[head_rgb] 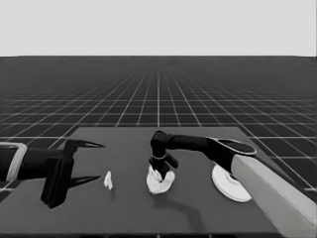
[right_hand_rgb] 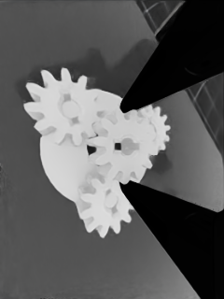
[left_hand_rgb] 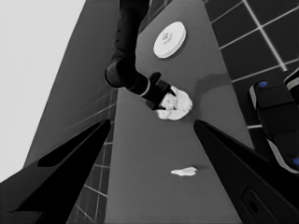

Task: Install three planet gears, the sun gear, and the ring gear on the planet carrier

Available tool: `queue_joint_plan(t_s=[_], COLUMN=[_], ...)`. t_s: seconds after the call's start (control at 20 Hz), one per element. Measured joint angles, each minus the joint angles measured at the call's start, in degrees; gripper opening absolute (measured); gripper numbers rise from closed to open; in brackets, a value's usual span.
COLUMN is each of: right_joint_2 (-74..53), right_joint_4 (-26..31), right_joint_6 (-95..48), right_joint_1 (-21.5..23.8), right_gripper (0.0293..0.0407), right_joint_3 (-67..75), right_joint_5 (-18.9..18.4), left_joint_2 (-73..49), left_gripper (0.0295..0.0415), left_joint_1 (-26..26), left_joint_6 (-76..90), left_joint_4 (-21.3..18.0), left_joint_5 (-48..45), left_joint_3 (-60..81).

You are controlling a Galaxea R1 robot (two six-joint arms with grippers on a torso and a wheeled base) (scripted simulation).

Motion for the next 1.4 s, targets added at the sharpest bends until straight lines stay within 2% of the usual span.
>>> queue_joint_plan(t_s=[0.9,1.0,1.05,1.15,1.4], right_joint_2=[0.0,0.0,0.0,0.0,0.0], right_joint_4=[0.0,0.0,0.0,0.0,0.0], right_joint_6=[10.8,11.4,11.5,11.6,11.7], right_joint_1=[0.0,0.0,0.0,0.0,0.0], right_gripper=[0.0309,0.0369,0.038,0.0384,0.0385], right_joint_3=[0.0,0.0,0.0,0.0,0.0], right_joint_5=[0.0,0.0,0.0,0.0,0.0], left_joint_2=[0.0,0.0,0.0,0.0,0.0], left_gripper=[0.0385,0.0385,0.0385,0.0385,0.0385], left_joint_1=[0.0,0.0,0.0,0.0,0.0], left_joint_6=[0.0,0.0,0.0,0.0,0.0], left_joint_4=[0.0,0.0,0.0,0.0,0.0], left_joint_5=[0.0,0.0,0.0,0.0,0.0], left_joint_3=[0.0,0.0,0.0,0.0,0.0])
